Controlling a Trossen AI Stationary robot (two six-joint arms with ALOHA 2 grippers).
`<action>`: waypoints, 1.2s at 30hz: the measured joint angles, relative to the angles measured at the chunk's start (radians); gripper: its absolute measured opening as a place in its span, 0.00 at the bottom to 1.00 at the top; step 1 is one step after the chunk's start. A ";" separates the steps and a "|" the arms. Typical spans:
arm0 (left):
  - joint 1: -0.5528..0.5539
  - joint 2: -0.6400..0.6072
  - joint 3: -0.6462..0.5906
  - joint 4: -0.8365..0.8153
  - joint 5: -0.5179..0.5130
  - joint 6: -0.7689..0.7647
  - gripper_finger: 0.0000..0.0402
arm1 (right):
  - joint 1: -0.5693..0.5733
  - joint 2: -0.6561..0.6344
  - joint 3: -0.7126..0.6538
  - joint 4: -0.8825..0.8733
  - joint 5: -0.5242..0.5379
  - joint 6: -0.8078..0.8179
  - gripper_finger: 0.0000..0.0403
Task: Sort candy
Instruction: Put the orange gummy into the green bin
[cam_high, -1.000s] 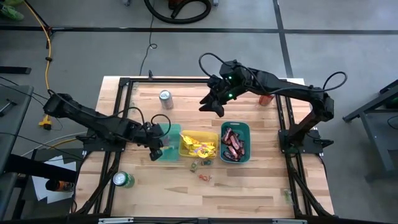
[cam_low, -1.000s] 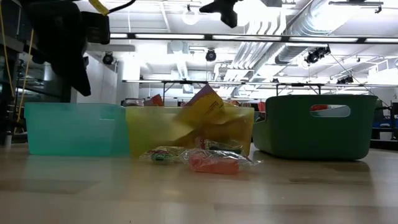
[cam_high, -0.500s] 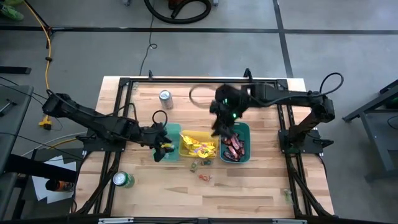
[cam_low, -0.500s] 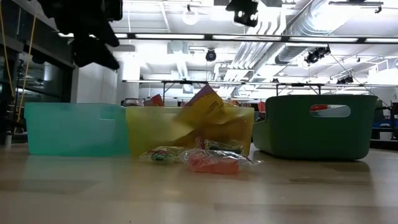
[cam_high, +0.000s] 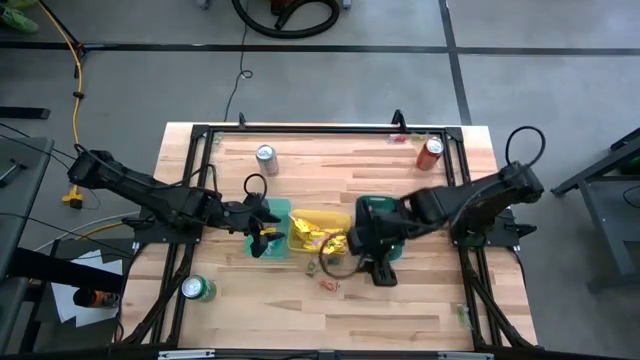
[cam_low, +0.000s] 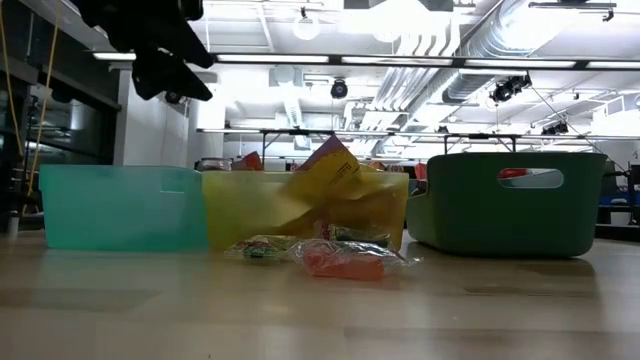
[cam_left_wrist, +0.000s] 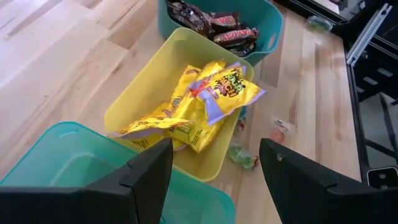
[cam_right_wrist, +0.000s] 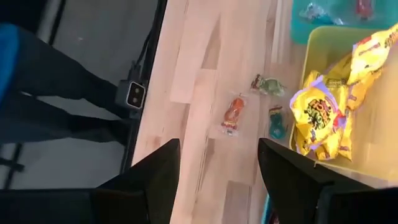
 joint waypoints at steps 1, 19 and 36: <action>0.000 0.000 0.000 -0.001 0.000 0.000 0.57 | 0.017 0.008 0.000 0.010 0.018 0.010 0.52; -0.001 0.000 0.000 -0.096 0.074 0.176 0.57 | 0.177 0.444 0.128 0.170 0.171 0.488 0.52; 0.000 0.000 0.000 -0.112 -0.052 0.194 0.57 | 0.117 0.637 0.178 0.037 0.265 0.591 0.52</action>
